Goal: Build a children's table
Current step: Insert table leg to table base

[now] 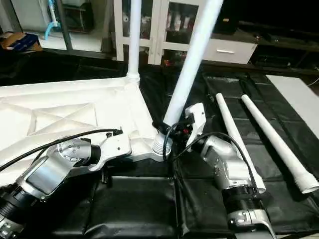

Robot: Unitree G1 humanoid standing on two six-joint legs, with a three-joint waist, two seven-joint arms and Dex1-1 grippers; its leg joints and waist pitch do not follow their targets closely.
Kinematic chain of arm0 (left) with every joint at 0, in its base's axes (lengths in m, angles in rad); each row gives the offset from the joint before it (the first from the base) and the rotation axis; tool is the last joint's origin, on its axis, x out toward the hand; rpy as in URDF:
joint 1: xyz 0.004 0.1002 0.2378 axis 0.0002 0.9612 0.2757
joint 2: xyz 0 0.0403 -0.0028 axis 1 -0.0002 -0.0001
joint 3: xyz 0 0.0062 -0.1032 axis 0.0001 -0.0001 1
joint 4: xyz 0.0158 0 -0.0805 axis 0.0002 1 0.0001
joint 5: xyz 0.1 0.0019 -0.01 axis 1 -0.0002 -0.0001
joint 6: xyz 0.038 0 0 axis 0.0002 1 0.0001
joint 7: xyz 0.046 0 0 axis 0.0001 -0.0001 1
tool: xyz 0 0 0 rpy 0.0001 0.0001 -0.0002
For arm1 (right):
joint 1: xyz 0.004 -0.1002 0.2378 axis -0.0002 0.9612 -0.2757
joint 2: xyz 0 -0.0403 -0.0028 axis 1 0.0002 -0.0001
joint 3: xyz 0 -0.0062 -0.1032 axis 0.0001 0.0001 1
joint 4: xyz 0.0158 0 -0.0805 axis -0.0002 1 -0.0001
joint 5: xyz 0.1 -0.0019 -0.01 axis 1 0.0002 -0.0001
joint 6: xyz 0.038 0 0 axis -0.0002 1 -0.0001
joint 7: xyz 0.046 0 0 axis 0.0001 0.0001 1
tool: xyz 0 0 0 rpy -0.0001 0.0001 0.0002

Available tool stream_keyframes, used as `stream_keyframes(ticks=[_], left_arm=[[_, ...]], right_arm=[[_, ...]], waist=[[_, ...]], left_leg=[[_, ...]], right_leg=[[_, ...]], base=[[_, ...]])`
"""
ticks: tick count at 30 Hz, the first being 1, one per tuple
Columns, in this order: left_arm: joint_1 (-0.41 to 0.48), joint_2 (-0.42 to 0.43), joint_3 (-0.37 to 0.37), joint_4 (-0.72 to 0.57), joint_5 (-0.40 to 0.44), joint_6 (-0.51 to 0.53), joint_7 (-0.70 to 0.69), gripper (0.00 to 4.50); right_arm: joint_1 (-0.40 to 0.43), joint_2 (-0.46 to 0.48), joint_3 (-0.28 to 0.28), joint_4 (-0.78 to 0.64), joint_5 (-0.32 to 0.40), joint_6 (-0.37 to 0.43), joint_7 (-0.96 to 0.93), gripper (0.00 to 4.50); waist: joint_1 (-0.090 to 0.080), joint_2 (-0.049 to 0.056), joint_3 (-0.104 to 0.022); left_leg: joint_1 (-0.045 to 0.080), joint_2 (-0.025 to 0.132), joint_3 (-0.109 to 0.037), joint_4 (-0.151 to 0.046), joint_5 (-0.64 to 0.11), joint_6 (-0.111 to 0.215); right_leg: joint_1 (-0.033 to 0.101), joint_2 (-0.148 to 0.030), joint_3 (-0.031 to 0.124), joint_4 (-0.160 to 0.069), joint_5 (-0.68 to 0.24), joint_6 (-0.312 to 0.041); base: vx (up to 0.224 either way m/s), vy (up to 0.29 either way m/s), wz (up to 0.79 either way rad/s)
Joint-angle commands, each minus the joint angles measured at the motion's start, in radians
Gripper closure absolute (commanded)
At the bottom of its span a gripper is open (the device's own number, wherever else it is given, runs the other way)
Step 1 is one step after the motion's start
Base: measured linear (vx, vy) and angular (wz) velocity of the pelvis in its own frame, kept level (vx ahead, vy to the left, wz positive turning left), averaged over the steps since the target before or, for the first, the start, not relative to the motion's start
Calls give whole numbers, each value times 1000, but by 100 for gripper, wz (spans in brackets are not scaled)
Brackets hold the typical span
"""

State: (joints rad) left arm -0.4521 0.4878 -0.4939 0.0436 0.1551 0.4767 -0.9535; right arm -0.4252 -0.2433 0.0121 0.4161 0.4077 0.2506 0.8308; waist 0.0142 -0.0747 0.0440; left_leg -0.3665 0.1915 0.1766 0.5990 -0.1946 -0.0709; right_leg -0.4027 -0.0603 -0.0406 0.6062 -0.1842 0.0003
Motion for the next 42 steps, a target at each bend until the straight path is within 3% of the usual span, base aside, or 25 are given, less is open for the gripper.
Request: stream_keyframes(ticks=[1,7,14,17,20,26,32,42], left_arm=[[18,4,-7,21,4,-10,9,449],[14,1,-8,32,10,-12,15,449],[13,1,-10,30,14,-10,11,449],[15,2,-12,28,13,-11,8,449],[18,6,-13,21,12,-12,3,449],[22,9,-14,13,10,-8,-4,449],[27,12,-15,5,10,-4,-10,449],[30,10,-15,2,11,-1,-4,449]], right_arm=[[62,-49,-14,60,-96,7,-72,264],[115,-43,-9,-6,-83,-42,-63,264],[162,-88,126,-38,-180,-38,-16,264],[156,-93,144,-30,-190,-27,-11,264],[131,-92,163,-8,-203,-6,-10,264],[69,-75,140,64,-167,38,-22,264],[31,-60,98,132,-144,47,-43,264],[77,-67,71,173,-141,51,-80,264]], waist=[[-6,4,-35],[-3,2,-37],[-7,2,-35],[-12,2,-37],[-17,0,-40],[-21,-1,-41],[-29,-4,-39],[-33,-8,-38]], left_leg=[[13,43,-18,-90,-333,-14],[10,44,-14,-91,-303,-4],[11,43,-18,-93,-343,-7],[13,43,-22,-93,-373,-14],[10,44,-25,-96,-377,-18],[11,43,-23,-97,-388,-20],[15,42,-28,-96,-442,-31],[17,42,-30,-98,-466,-29]], right_leg=[[15,-73,42,-98,-466,-125],[19,-71,44,-94,-407,-138],[16,-73,42,-103,-486,-114],[13,-73,41,-108,-522,-100],[16,-72,40,-104,-495,-105],[14,-71,40,-103,-469,-119],[7,-74,38,-113,-550,-96],[2,-74,38,-118,-566,-89]], base=[[0,0,0],[0,0,0],[0,0,0],[0,0,0],[0,0,0],[0,0,0],[0,0,0],[0,0,0]])
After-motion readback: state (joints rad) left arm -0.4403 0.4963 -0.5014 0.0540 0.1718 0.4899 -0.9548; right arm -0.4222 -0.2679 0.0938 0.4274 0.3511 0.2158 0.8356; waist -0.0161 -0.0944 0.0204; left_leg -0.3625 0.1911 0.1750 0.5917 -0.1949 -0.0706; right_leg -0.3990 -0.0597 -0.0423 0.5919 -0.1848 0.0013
